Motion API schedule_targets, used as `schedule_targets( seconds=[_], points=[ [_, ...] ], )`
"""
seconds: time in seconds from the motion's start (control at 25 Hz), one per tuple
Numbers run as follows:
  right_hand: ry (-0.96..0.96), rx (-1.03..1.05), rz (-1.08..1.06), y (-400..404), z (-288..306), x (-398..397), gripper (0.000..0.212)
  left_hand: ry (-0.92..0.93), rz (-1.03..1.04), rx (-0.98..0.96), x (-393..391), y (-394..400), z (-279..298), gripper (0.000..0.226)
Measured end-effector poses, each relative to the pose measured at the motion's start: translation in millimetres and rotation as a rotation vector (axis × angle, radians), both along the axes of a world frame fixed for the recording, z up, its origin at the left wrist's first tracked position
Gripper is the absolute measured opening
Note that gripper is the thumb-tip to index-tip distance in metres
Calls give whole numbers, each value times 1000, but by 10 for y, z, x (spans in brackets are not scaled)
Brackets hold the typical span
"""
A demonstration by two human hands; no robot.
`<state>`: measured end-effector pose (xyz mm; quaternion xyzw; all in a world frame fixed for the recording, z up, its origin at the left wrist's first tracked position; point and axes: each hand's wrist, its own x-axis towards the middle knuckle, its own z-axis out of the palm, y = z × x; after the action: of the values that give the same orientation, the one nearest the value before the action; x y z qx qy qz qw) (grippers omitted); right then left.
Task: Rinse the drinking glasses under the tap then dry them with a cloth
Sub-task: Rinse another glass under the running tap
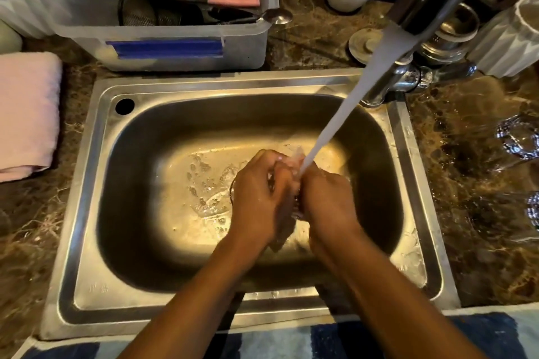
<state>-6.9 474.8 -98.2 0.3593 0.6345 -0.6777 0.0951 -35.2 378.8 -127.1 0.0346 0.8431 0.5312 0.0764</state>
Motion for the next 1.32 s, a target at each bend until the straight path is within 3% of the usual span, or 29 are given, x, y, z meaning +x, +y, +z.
schedule_targets(
  seconds=[0.08,0.12,0.16,0.2,0.24,0.32,0.36,0.4,0.48,0.56,0.6,0.64,0.72,0.8,0.88,0.96,1.04,1.12,1.16,1.24,1.28,1.32],
  points=[
    [192,504,212,-35,-19,84,50,-621,209,218,-99,91,93,37],
    [239,568,284,-77,-27,122,50,-811,240,268,-123,101,107,35],
    [251,543,315,-102,-48,147,49,-842,239,278,-105,85,120,33],
    [208,382,245,-100,-57,136,50,-708,208,266,-53,49,99,34],
    [122,162,128,-68,-52,98,50,-436,150,240,14,8,64,34],
    [-118,-295,-23,26,-10,9,37,172,-74,-17,123,-103,-3,28],
    [-175,-387,-36,62,-23,-33,34,326,-182,-111,128,-134,-34,22],
    [-182,-387,-44,79,-36,-56,33,344,-201,-117,137,-132,-68,17],
    [-115,-159,-46,-5,0,-46,35,43,31,100,101,-54,-38,20],
    [102,509,284,-105,-17,42,29,-559,271,344,-28,0,45,31],
    [239,878,532,-139,-50,86,21,-877,298,464,-86,-13,62,32],
    [344,1080,676,-176,-45,92,15,-1076,282,565,-123,-49,34,30],
    [267,993,745,-212,-2,34,17,-1173,314,732,-115,-85,11,28],
    [201,855,699,-216,-10,17,22,-1129,338,836,-34,-104,-30,34],
    [134,703,803,-202,-40,-15,26,-1030,314,820,27,-99,-78,37],
    [122,773,983,-148,-18,-106,27,-997,372,795,37,-99,-101,32],
    [232,973,1164,-30,105,-222,24,-1152,340,859,17,-78,-63,22],
    [504,1044,1312,91,188,-232,22,-1271,242,877,30,-95,2,23],
    [545,985,1387,167,217,-209,26,-1310,225,859,36,-120,-1,23],
    [471,673,1405,284,267,-156,32,-1351,269,797,32,-154,-24,20],
    [441,618,1398,304,256,-130,34,-1338,293,741,43,-147,-27,18],
    [451,689,1375,294,233,-127,35,-1318,304,722,41,-130,4,16]
  ],
)
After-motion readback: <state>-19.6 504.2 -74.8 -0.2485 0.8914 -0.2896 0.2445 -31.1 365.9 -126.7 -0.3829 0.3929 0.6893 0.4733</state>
